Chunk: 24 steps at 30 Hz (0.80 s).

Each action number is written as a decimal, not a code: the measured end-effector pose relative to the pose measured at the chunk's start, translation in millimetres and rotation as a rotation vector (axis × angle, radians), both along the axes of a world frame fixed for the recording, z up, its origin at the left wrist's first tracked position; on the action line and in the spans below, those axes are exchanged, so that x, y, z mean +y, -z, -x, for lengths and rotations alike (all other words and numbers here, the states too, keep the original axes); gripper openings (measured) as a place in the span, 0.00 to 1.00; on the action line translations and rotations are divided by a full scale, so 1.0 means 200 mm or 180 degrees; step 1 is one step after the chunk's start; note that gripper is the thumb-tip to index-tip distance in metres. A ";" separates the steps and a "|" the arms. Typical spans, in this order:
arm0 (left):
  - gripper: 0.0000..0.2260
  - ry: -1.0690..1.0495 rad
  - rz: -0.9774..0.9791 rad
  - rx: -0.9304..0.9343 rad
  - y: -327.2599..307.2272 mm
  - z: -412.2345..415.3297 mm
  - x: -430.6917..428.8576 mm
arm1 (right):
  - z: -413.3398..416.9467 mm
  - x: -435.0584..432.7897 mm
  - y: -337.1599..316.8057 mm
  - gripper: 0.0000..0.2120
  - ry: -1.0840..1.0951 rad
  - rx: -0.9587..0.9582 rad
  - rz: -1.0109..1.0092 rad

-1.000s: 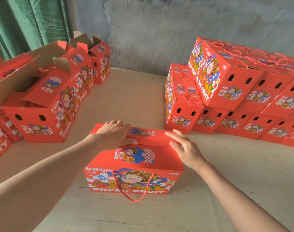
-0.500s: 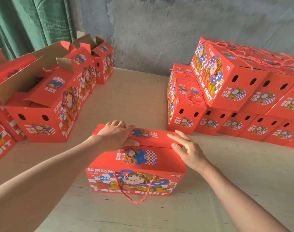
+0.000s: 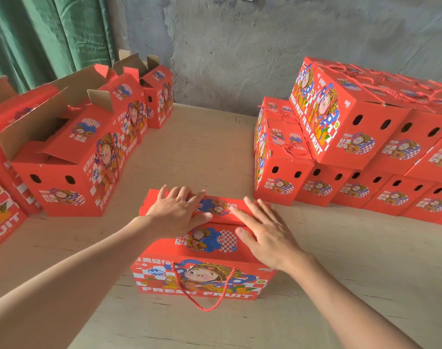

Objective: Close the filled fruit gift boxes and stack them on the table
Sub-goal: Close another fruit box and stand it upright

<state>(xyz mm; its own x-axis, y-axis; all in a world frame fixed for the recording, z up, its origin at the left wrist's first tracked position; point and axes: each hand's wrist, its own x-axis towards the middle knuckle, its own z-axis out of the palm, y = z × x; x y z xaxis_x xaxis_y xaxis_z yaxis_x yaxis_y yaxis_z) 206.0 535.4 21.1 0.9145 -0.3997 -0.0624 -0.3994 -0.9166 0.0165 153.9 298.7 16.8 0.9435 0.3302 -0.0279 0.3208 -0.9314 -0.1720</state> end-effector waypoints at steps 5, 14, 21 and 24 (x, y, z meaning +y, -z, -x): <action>0.36 0.0018 0.0141 0.0008 0.06 0.00 0.00 | 0.00 0.00 0.03 0.23 -0.0004 0.0188 0.0074; 0.30 -0.0330 0.0326 -0.0091 0.11 0.22 -0.03 | 0.01 0.00 0.01 0.22 0.0009 0.0313 0.0099; 0.26 -0.0276 0.0348 -0.0042 0.09 0.28 -0.01 | -0.09 0.05 -0.04 0.23 0.0145 0.0137 0.0243; 0.25 -0.0101 0.0332 -0.0086 0.08 0.29 0.00 | -0.12 0.08 -0.01 0.23 0.0260 0.0392 0.0240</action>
